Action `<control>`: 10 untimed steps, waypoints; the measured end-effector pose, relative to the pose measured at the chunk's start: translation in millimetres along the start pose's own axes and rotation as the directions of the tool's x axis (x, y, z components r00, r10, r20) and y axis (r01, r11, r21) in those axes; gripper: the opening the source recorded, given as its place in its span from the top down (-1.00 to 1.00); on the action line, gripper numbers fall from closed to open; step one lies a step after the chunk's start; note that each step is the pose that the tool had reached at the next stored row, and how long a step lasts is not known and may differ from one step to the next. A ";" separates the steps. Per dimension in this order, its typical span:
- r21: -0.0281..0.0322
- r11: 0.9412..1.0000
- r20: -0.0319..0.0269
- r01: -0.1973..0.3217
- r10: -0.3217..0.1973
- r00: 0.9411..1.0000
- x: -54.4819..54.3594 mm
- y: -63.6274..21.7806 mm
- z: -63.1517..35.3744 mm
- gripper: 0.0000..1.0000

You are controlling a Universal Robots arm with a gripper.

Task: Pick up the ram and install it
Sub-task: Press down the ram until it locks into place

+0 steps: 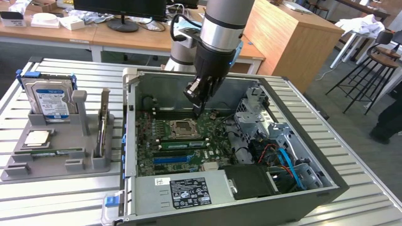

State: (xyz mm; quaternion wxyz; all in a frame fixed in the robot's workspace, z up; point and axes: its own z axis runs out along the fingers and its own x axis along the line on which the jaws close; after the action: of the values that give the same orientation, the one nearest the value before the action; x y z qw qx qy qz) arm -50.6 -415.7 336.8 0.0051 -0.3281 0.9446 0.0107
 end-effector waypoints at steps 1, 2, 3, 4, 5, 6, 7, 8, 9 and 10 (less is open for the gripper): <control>0.000 1.000 0.000 -0.018 0.018 1.000 0.0 0.0 0.1 0.80; 0.001 0.999 0.001 -0.036 0.036 0.999 0.0 0.0 0.1 0.80; 0.001 0.998 0.001 -0.056 0.056 0.998 0.0 0.0 0.2 0.80; 0.001 0.997 0.001 -0.074 0.074 0.997 0.0 0.0 0.3 0.80; 0.001 0.996 0.002 -0.091 0.091 0.996 0.0 0.0 0.3 0.80; 0.002 0.994 0.002 -0.109 0.109 0.994 0.0 0.0 0.4 0.80; 0.002 0.992 0.002 -0.127 0.127 0.992 0.0 0.0 0.5 0.80; 0.002 0.990 0.003 -0.144 0.144 0.990 0.0 0.0 0.5 0.80; 0.002 0.987 0.003 -0.163 0.163 0.987 0.0 0.0 0.6 0.80; 0.003 0.983 0.003 -0.182 0.182 0.983 0.0 0.0 0.7 0.80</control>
State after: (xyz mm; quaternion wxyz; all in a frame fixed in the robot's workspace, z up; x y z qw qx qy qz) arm -50.6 -415.7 336.1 0.0061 -0.2406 0.9705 0.0102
